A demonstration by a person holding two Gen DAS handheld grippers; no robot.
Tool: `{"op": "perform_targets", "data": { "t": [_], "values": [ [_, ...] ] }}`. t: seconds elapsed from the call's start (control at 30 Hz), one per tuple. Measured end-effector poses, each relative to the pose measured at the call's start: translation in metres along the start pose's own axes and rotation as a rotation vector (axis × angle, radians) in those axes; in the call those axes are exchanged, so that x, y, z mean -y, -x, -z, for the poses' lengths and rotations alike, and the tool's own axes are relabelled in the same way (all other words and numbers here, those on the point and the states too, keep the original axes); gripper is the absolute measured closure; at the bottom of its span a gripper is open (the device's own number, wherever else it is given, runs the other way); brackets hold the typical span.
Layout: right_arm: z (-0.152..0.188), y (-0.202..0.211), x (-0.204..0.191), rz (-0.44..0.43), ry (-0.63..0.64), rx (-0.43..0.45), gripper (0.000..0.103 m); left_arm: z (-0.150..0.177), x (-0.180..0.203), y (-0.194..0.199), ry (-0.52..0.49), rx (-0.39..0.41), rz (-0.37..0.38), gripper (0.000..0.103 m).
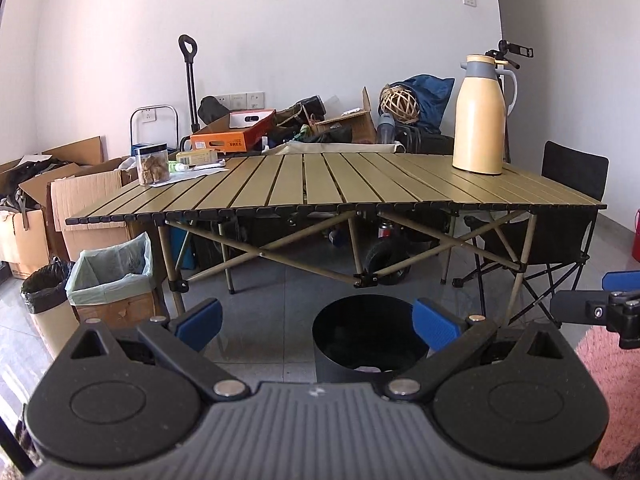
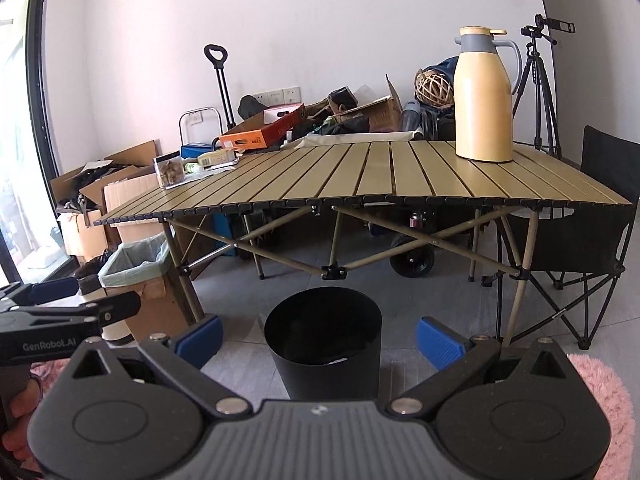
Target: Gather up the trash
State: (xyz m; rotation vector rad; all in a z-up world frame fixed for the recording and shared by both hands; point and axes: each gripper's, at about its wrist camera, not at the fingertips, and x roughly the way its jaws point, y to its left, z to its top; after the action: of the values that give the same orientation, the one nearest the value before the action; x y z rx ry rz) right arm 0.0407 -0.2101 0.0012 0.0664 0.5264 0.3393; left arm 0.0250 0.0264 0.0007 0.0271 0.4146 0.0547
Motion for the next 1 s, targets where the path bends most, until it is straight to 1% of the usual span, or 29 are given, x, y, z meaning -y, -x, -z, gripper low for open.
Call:
{"op": "perform_targets", "data": {
  "t": [1.0],
  "values": [
    [-0.0018, -0.004, 0.0032, 0.005, -0.01, -0.003, 0.0, 0.0007, 0.0014, -0.0044, -0.004, -0.008, 0.001, 0.0]
  ]
}}
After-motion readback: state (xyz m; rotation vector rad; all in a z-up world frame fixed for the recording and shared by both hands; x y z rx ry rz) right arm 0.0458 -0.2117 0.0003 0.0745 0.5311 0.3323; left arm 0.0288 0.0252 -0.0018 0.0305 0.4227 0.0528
